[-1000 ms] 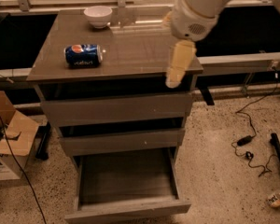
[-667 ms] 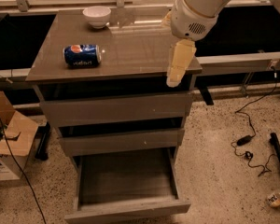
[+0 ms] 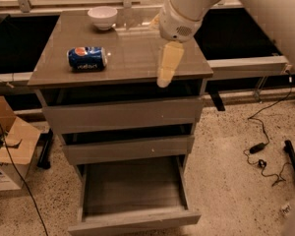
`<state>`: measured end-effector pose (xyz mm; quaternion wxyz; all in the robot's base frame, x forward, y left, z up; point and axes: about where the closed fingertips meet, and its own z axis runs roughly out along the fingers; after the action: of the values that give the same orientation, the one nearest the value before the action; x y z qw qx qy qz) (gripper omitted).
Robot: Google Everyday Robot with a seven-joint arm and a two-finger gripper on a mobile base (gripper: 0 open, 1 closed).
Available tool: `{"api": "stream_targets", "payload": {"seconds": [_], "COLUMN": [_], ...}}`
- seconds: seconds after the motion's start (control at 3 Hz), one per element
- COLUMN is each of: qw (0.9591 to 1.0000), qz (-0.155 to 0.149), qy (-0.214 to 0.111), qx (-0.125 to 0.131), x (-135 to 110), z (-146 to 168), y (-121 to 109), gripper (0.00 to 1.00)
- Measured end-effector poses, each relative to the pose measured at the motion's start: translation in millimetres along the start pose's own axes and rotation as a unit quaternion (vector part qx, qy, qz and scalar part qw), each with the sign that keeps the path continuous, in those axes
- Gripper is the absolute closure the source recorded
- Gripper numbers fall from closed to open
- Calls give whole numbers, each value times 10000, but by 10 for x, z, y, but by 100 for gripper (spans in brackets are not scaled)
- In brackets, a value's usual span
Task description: Place pepsi can into bottom drawer
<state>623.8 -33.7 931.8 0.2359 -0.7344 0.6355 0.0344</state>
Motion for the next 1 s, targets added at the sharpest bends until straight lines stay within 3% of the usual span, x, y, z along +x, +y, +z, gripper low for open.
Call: {"api": "stream_targets", "payload": {"seconds": [0.33, 1.0], "qw": [9997, 9967], "qz": [-194, -282], "qy": [-158, -744], "qx": [-44, -156], "x": [-135, -457], "z": [220, 812], "y": [-212, -696], "gripper": [0, 0]}}
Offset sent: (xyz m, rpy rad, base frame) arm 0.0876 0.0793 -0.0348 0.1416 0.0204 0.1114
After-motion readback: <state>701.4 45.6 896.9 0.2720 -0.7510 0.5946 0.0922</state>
